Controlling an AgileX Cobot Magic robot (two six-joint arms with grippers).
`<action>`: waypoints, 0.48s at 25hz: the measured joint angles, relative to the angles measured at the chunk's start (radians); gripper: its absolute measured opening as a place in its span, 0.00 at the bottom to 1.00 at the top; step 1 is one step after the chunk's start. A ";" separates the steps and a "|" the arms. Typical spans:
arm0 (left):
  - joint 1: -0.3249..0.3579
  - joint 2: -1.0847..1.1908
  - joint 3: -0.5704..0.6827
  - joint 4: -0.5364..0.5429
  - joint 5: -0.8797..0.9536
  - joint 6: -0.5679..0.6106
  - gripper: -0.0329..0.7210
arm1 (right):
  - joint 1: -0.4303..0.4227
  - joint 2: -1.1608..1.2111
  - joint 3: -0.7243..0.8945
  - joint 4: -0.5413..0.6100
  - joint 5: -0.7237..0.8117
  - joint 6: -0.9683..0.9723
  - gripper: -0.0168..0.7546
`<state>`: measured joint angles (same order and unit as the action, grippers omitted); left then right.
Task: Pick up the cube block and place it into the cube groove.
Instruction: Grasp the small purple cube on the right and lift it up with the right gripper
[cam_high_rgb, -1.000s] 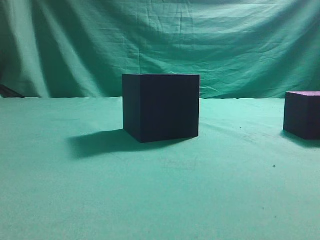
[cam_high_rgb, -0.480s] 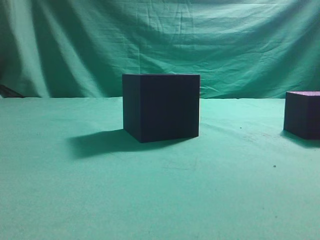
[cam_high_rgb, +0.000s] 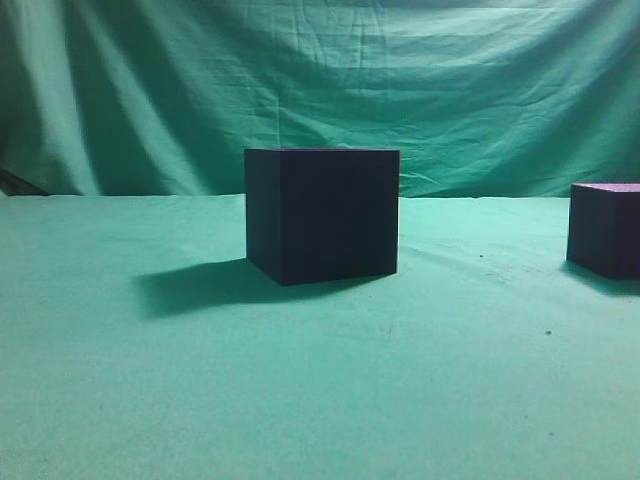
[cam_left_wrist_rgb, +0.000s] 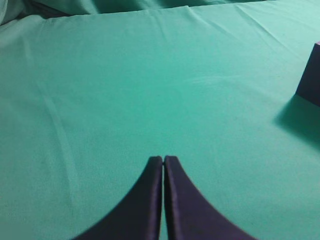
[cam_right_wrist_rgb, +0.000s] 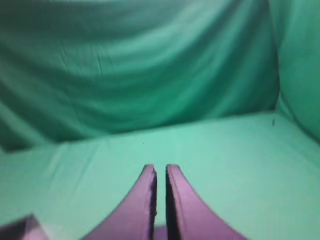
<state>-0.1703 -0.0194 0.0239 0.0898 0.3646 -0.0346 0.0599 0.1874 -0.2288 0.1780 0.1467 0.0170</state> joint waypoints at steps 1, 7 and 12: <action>0.000 0.000 0.000 0.000 0.000 0.000 0.04 | 0.000 0.052 -0.039 0.007 0.044 0.000 0.09; 0.000 0.000 0.000 0.000 0.000 0.000 0.04 | 0.000 0.291 -0.135 0.107 0.195 -0.010 0.09; 0.000 0.000 0.000 0.000 0.000 0.000 0.04 | 0.000 0.390 -0.225 0.188 0.352 -0.270 0.02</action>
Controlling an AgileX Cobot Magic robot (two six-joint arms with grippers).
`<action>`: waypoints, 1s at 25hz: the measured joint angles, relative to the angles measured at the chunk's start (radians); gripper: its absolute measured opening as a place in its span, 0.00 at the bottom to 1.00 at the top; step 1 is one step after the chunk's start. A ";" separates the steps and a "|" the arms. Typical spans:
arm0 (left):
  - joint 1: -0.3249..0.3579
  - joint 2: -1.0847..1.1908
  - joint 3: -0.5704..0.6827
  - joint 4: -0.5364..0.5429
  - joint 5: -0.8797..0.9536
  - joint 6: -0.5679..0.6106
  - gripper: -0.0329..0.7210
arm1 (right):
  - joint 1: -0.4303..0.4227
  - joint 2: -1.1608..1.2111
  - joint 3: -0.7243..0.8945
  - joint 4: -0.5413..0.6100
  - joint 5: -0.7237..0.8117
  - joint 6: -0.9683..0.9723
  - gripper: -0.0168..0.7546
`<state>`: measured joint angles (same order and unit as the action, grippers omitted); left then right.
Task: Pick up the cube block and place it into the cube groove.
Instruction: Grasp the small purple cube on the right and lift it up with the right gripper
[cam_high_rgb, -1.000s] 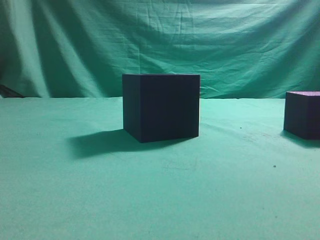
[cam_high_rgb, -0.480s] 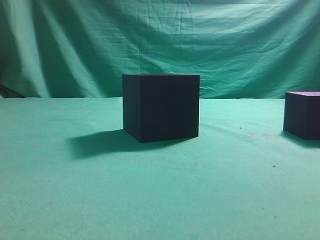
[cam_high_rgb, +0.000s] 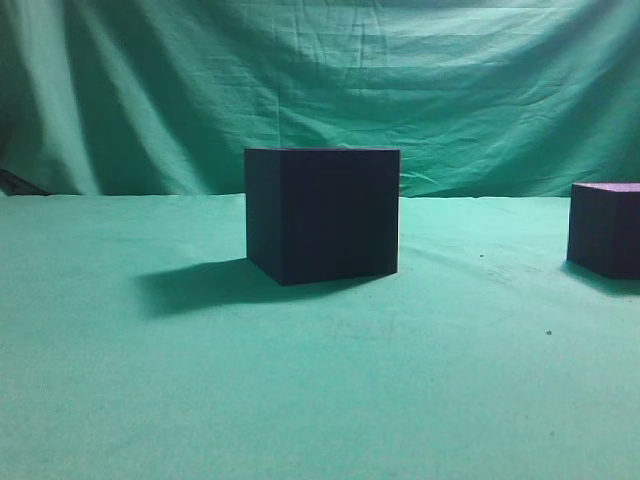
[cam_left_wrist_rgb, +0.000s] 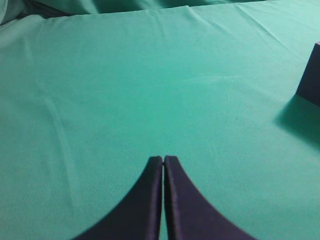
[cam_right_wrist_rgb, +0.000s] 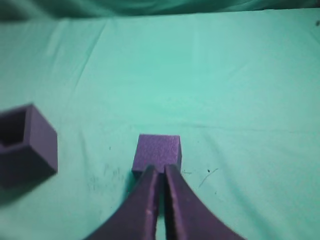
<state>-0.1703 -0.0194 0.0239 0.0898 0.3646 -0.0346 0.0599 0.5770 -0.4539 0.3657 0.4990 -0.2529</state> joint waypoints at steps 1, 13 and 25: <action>0.000 0.000 0.000 0.000 0.000 0.000 0.04 | 0.000 0.020 -0.032 0.002 0.039 -0.046 0.02; 0.000 0.000 0.000 0.000 0.000 0.000 0.04 | 0.234 0.572 -0.394 -0.276 0.371 0.174 0.02; 0.000 0.000 0.000 0.000 0.000 0.000 0.04 | 0.239 0.985 -0.589 -0.408 0.384 0.385 0.73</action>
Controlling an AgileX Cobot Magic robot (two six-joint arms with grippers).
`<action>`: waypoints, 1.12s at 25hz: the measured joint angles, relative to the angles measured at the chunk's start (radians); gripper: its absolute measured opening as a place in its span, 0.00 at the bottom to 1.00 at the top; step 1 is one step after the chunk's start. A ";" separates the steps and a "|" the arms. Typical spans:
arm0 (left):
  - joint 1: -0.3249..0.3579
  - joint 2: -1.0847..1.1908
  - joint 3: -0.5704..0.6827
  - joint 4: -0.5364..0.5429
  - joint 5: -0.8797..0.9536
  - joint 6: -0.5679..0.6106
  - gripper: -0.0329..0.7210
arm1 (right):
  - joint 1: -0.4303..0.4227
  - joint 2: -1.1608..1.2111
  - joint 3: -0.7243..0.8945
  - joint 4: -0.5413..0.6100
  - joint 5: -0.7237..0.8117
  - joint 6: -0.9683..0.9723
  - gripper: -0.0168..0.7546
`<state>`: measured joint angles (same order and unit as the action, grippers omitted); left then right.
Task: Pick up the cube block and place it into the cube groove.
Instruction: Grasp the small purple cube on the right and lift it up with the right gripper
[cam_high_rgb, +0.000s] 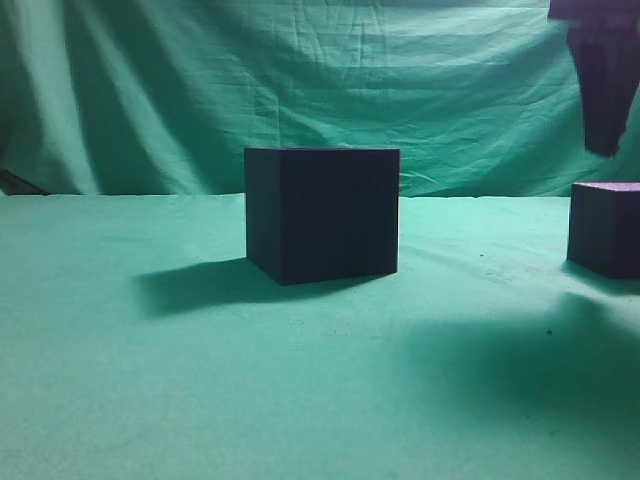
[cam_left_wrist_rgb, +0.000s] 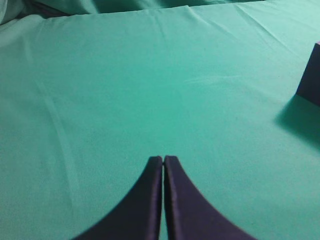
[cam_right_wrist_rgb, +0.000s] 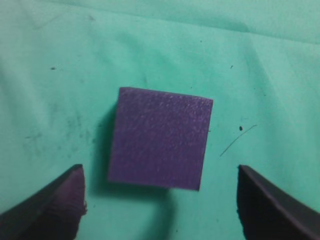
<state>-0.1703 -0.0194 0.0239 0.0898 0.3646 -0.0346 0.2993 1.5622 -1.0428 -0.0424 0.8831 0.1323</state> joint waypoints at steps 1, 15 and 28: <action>0.000 0.000 0.000 0.000 0.000 0.000 0.04 | 0.000 0.019 -0.002 -0.008 -0.005 0.012 0.72; 0.000 0.000 0.000 0.000 0.000 0.000 0.04 | 0.000 0.143 -0.011 -0.029 -0.104 0.054 0.57; 0.000 0.000 0.000 0.000 0.000 0.000 0.04 | 0.145 0.144 -0.332 -0.003 0.150 0.017 0.58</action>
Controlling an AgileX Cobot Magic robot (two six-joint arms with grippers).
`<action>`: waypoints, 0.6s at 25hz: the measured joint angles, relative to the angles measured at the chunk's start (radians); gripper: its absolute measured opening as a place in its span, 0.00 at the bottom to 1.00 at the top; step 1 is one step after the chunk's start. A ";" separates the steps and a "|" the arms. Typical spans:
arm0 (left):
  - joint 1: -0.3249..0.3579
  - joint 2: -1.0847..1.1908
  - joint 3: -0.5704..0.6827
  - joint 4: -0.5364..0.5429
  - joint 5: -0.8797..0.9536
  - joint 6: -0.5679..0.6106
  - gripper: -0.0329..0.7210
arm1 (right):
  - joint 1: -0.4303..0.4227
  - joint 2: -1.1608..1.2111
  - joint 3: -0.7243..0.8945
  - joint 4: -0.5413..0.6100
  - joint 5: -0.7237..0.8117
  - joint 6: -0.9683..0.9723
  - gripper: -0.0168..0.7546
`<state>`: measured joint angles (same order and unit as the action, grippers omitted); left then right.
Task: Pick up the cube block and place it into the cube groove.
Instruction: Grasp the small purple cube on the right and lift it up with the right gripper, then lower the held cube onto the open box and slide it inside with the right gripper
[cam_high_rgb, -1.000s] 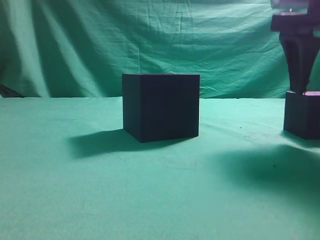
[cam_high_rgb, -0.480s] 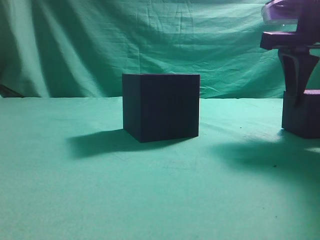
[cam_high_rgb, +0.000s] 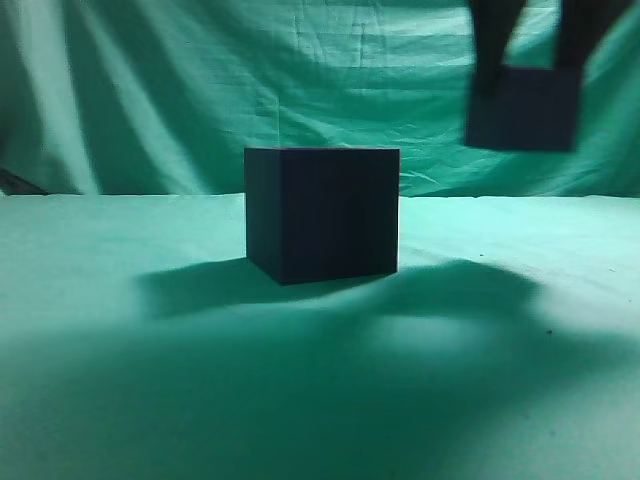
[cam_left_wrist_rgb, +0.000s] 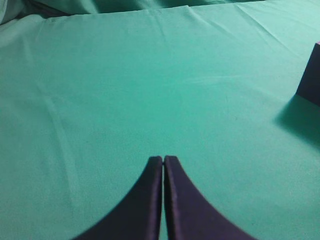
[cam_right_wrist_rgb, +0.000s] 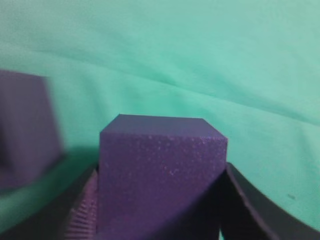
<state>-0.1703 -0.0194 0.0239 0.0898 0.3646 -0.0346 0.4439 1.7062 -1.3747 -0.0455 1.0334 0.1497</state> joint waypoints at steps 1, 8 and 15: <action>0.000 0.000 0.000 0.000 0.000 0.000 0.04 | 0.032 0.000 -0.029 0.009 0.009 -0.002 0.58; 0.000 0.000 0.000 0.000 0.000 0.000 0.04 | 0.240 0.071 -0.185 0.030 0.038 -0.009 0.58; 0.000 0.000 0.000 0.000 0.000 0.000 0.04 | 0.271 0.166 -0.244 0.030 0.041 -0.011 0.58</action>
<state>-0.1703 -0.0194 0.0239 0.0898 0.3646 -0.0346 0.7146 1.8719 -1.6191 -0.0155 1.0745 0.1384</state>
